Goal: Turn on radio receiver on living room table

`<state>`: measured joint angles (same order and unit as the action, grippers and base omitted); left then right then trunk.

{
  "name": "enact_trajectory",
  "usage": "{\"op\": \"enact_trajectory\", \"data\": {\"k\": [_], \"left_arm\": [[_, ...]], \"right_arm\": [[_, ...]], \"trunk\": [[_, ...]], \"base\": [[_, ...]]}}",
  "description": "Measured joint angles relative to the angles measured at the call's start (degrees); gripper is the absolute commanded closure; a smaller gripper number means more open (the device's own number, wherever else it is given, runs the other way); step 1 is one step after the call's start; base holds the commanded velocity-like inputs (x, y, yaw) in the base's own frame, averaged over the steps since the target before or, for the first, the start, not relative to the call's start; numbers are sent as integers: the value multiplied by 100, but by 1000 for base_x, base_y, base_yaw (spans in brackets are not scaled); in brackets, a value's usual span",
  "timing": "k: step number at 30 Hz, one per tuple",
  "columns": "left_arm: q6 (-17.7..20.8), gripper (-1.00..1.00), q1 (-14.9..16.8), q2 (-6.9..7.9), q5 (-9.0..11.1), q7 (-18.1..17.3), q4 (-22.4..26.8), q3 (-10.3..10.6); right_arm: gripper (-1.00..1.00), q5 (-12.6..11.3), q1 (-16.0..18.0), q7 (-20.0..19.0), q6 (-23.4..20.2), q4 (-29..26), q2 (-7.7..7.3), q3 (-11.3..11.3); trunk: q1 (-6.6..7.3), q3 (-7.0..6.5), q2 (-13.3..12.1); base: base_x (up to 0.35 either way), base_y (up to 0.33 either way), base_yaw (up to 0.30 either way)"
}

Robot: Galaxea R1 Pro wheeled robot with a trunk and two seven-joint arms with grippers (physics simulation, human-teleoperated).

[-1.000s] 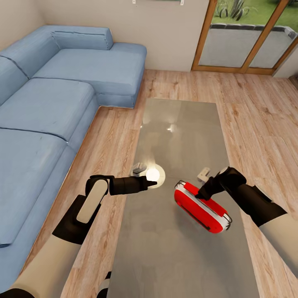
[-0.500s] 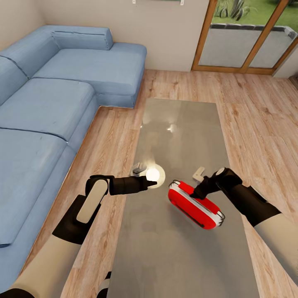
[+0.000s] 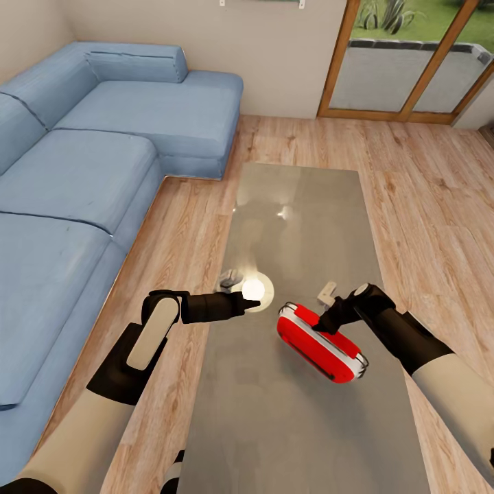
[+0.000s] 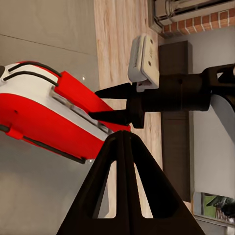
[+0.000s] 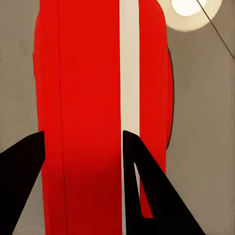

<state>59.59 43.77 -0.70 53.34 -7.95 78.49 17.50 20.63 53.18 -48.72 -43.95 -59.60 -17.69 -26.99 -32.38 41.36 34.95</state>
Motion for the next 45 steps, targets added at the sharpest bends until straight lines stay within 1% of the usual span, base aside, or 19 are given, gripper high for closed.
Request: {"op": "enact_trajectory", "data": {"k": [11,12,19,27,39,42,45], "left_arm": [[1,100,0,0,1,-5,0,-1],[1,100,0,0,1,-4,0,-1],[0,100,0,0,1,-5,0,-1],[0,100,0,0,1,-5,0,-1],[0,100,0,-4,1,-8,0,-1],[2,100,0,-1,-5,-5,7,4],[0,100,0,-6,-6,0,8,11]], "right_arm": [[100,-18,-1,2,188,18,1,1],[-100,-14,-1,2,193,19,4,1],[-100,-22,2,2,282,265,11,1],[-100,-18,0,-1,306,282,11,3],[-100,13,4,1,226,238,-22,19],[-100,29,1,-9,215,180,-53,140],[-100,36,0,-25,169,61,-87,215]], "trunk": [[0,0,0],[0,0,0],[0,0,0],[0,0,0],[0,0,0],[0,0,0],[0,0,0]], "base": [[0,0,0],[0,0,0],[0,0,0],[0,0,0],[0,0,0],[0,0,0],[0,0,0]]}}
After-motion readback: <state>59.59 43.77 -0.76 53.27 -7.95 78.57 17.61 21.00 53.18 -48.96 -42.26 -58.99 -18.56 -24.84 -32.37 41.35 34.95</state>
